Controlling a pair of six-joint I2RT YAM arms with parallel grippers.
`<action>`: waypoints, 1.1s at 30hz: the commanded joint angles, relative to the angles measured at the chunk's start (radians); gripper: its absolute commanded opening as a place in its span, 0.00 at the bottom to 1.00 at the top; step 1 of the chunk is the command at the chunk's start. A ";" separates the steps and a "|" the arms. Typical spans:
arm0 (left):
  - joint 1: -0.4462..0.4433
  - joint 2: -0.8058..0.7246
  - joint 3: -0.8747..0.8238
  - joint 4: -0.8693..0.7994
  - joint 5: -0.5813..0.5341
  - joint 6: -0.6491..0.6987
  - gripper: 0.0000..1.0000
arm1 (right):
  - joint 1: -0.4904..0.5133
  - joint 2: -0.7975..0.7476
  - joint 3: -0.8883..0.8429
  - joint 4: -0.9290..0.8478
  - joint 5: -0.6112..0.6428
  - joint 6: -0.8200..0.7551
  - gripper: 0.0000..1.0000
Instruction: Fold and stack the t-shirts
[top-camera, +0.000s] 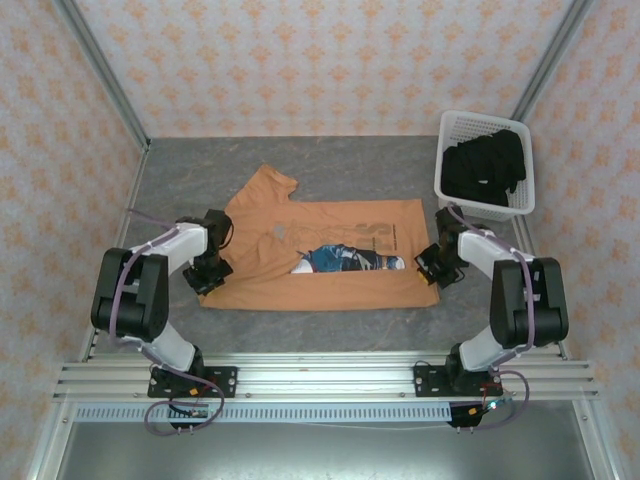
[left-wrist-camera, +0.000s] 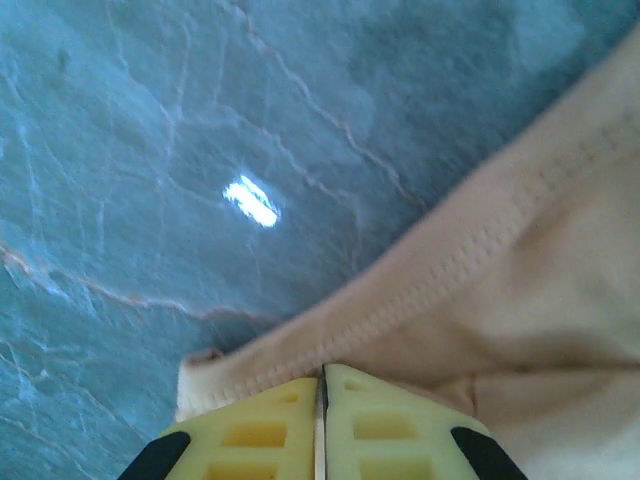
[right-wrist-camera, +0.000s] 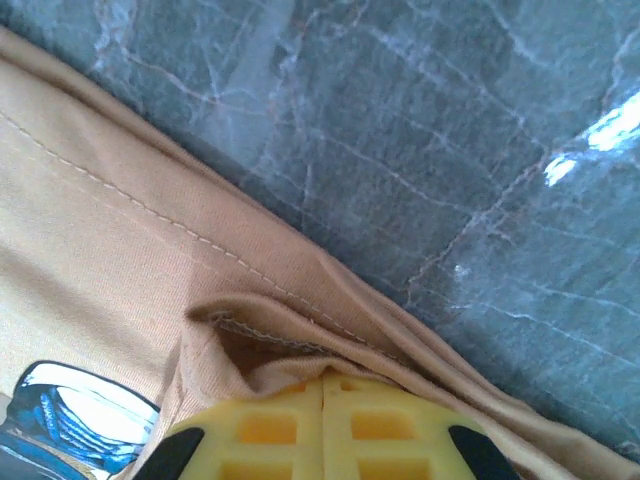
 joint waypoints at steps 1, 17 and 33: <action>0.010 0.031 0.040 -0.025 -0.118 0.075 0.09 | -0.007 0.027 -0.016 -0.041 0.088 -0.050 0.06; -0.032 -0.225 0.108 -0.042 0.062 -0.056 0.32 | 0.103 -0.276 0.060 -0.194 0.122 -0.159 0.31; -0.038 0.096 0.331 0.003 0.221 -0.138 0.31 | 0.184 -0.009 0.219 -0.137 0.035 -0.176 0.30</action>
